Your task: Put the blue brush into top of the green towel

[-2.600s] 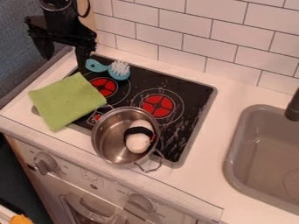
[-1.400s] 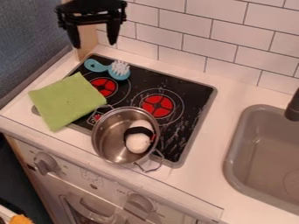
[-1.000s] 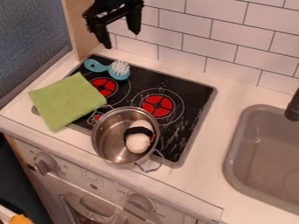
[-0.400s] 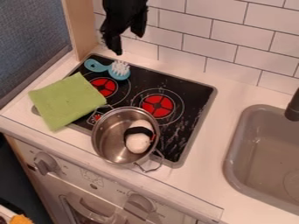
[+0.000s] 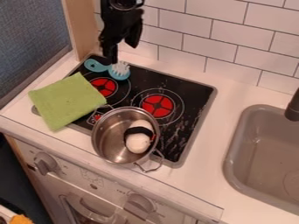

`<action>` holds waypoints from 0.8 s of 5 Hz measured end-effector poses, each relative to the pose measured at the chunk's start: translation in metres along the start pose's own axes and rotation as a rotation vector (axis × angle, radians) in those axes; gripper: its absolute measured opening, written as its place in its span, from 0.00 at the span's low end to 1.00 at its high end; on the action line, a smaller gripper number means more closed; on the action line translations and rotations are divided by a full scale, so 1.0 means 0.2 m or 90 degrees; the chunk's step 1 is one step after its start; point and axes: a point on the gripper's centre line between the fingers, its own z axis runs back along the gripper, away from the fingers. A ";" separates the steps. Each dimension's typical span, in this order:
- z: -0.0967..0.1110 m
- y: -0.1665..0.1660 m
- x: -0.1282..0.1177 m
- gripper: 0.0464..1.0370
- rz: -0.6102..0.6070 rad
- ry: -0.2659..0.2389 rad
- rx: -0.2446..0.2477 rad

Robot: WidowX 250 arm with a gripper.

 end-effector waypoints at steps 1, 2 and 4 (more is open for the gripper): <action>-0.04 0.04 0.00 0.96 0.029 -0.001 0.043; -0.10 0.04 -0.04 0.96 0.013 0.014 0.049; -0.22 0.05 -0.04 0.91 -0.013 0.001 0.088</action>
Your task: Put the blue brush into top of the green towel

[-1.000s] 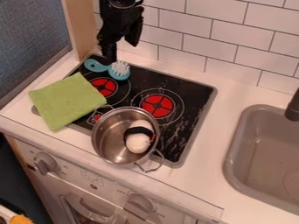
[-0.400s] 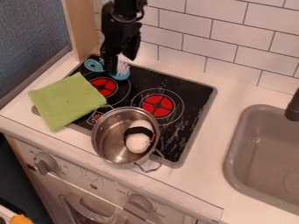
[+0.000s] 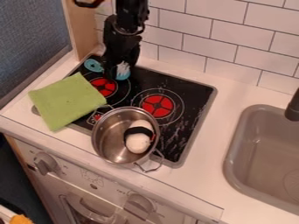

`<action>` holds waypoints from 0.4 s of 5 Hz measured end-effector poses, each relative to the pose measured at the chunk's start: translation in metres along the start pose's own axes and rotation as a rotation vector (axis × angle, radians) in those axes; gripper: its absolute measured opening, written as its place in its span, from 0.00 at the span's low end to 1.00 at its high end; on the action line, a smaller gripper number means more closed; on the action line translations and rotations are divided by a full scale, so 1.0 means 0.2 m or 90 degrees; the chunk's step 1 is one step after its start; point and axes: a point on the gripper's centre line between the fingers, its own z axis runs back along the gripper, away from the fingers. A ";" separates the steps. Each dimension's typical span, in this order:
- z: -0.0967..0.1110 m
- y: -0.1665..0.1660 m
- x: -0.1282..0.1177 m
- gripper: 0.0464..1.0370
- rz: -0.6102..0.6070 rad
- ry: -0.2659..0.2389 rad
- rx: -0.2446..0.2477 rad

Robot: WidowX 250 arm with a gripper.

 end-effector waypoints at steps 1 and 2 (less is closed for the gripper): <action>-0.01 -0.02 0.01 0.77 -0.007 -0.006 -0.001; 0.00 -0.03 -0.01 0.75 -0.032 -0.010 -0.004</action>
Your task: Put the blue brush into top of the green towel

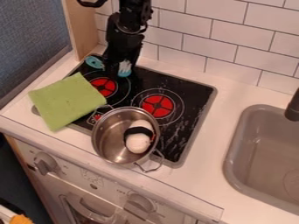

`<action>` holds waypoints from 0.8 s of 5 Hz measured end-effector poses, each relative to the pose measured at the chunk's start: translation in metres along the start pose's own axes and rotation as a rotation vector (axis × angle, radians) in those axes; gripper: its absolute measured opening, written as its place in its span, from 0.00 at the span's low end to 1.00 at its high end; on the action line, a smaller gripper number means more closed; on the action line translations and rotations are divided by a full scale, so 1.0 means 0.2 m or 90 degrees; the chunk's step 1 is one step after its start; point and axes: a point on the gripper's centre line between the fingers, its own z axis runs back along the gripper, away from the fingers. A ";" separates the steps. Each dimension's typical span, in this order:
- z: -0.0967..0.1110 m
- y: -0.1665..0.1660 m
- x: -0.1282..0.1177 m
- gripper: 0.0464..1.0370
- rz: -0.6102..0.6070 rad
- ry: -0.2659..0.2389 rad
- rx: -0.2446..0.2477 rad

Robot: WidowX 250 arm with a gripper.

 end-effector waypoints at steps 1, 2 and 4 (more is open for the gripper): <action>0.00 0.00 -0.01 0.75 -0.010 0.001 -0.004; 0.01 0.00 -0.01 0.75 -0.030 0.001 -0.010; 0.24 0.00 0.06 0.75 -0.035 -0.014 -0.063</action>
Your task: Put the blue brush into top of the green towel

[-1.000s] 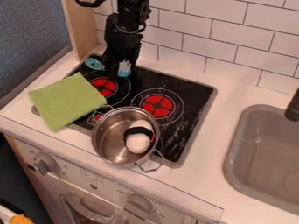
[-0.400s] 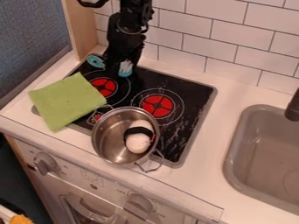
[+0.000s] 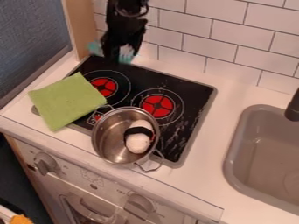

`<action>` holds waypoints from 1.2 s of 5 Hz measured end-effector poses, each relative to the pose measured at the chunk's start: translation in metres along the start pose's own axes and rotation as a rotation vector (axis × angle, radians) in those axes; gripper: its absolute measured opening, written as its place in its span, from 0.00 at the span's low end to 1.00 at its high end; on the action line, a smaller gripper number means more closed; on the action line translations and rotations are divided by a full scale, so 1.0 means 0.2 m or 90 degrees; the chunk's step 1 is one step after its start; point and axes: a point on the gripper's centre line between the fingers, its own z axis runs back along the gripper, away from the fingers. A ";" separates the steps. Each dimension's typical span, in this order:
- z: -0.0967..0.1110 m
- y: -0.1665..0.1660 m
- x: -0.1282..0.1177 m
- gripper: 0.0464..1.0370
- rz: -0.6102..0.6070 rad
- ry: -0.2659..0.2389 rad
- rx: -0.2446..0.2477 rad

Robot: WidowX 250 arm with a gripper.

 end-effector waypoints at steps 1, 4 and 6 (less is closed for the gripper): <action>0.12 0.09 0.00 0.75 0.013 -0.009 -0.002; 0.05 0.58 -0.05 0.75 -0.040 -0.022 0.020; -0.10 0.63 -0.04 0.75 -0.049 -0.002 0.028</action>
